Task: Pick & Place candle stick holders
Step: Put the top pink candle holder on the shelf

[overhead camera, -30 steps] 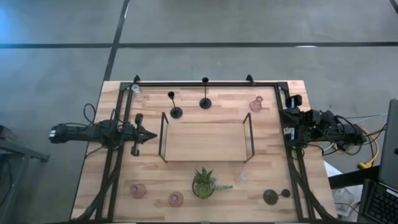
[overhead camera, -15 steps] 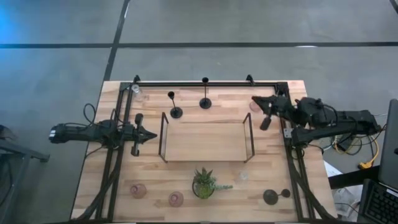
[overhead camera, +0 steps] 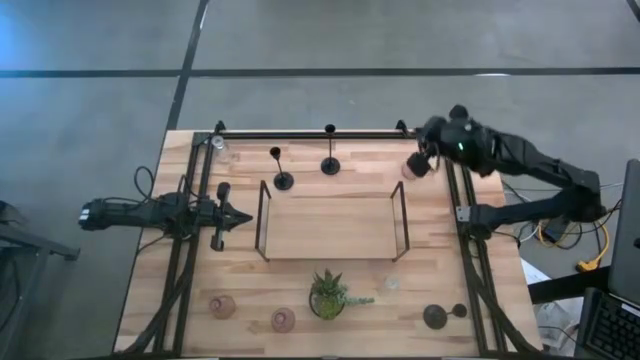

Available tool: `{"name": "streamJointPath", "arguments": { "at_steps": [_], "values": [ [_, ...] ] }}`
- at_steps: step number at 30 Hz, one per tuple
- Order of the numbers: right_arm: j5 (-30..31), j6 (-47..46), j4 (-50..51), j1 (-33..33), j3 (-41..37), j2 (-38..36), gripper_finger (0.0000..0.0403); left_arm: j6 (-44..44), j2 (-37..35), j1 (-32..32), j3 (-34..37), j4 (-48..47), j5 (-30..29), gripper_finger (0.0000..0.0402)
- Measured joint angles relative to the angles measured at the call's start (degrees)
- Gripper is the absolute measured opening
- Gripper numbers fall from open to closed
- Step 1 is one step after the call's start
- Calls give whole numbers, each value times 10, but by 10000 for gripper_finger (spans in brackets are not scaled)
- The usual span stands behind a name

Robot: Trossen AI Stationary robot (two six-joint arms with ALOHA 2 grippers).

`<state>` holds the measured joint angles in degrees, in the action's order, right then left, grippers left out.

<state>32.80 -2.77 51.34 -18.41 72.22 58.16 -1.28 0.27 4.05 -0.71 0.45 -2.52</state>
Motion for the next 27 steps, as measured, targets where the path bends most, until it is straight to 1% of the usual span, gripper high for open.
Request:
{"name": "streamJointPath", "arguments": {
  "at_steps": [2, 4, 8, 10, 13, 16, 27],
  "values": [
    [-36, -3, 37, -61, 21, 21, 8, 0, 0, 0, 0, 0, 0, 14],
    [-98, -3, 65, -125, 33, 43, 8, 0, 0, 0, 0, 0, 0, 14],
    [-247, 13, 122, -241, 40, 87, 8, 0, 0, 0, 0, 0, 0, 14],
    [-290, 26, 148, -287, 37, 110, 8, 0, 0, 0, 0, 0, 0, 14],
    [-300, 43, 163, -333, 22, 141, 8, 0, 0, 0, 0, 0, 0, 14],
    [-301, 62, 163, -360, 14, 174, 8, 0, 0, 0, 0, 0, 0, 14],
    [-304, 130, 179, -364, 12, 279, 13, 0, 0, 0, 0, 0, 0, 14]
  ]
}}
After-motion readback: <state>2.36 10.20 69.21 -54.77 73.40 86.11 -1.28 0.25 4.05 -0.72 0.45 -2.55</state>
